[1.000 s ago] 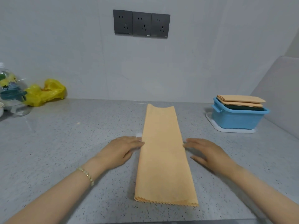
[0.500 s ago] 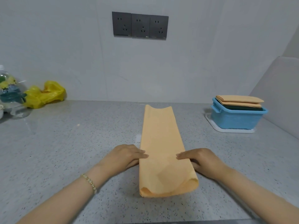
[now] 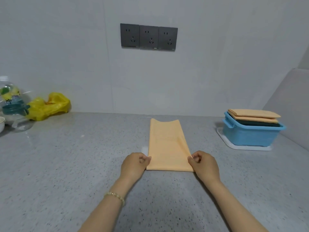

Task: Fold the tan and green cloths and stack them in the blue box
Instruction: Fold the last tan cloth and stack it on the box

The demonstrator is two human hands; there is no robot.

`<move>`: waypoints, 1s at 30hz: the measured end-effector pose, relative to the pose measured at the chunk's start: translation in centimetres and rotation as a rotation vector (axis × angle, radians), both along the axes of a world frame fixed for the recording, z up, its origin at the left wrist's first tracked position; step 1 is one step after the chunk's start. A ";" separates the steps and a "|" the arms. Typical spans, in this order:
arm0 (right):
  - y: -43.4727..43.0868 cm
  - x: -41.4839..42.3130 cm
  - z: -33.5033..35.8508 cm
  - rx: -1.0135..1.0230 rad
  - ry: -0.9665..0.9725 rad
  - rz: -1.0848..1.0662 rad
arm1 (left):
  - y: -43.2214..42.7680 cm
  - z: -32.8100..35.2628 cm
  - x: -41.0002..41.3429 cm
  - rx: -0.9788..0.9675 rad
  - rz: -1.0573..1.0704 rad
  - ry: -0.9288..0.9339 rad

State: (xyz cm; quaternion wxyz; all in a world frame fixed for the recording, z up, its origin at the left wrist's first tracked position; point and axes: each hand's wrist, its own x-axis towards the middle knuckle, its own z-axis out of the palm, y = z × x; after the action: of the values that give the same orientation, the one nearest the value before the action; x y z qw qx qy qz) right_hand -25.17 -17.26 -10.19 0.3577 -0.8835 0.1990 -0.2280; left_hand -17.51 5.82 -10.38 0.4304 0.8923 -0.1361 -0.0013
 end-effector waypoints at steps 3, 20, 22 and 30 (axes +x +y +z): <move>0.0 -0.1 -0.3 -0.013 -0.011 0.008 | 0.3 -0.2 0.2 -0.032 -0.022 0.034; 1.0 -0.7 1.8 -0.240 -0.176 0.086 | -2.5 2.4 -1.3 0.239 -0.044 -0.556; 2.1 0.5 2.2 -0.381 -0.115 0.176 | -4.2 2.3 -0.8 0.349 -0.198 -0.484; 2.1 3.6 -0.7 -0.467 0.330 0.411 | -5.5 -1.0 1.3 0.629 -0.265 -0.172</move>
State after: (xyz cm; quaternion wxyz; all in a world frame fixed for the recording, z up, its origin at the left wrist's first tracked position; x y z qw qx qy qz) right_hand -21.58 -15.17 -10.88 0.1472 -0.9880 0.0144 -0.0446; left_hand -16.18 0.36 -11.42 0.1177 0.9526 -0.2794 -0.0240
